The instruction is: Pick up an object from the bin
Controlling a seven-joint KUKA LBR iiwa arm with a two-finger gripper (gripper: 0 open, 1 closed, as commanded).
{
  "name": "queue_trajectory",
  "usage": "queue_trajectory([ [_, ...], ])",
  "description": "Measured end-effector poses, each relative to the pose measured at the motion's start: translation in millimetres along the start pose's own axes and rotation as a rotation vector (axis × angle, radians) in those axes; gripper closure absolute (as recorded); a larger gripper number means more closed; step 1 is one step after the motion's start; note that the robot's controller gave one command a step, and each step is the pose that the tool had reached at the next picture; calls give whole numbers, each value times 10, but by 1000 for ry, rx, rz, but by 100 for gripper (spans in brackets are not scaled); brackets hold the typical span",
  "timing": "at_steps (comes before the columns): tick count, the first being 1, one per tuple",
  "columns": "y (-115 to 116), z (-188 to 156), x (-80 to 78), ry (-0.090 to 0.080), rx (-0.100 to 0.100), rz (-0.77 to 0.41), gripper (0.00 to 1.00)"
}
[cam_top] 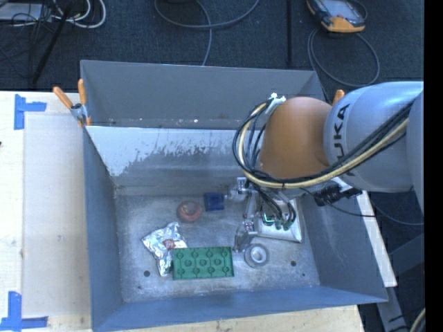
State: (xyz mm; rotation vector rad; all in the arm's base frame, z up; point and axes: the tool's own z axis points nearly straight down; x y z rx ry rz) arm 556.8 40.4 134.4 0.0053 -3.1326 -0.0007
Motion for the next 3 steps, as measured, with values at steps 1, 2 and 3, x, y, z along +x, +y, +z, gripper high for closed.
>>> queue_trajectory([
  [1,285,583,625,-7,1,-297,0],
  [2,284,579,619,-9,1,-296,100],
  [3,265,-724,578,-16,2,-282,100],
])
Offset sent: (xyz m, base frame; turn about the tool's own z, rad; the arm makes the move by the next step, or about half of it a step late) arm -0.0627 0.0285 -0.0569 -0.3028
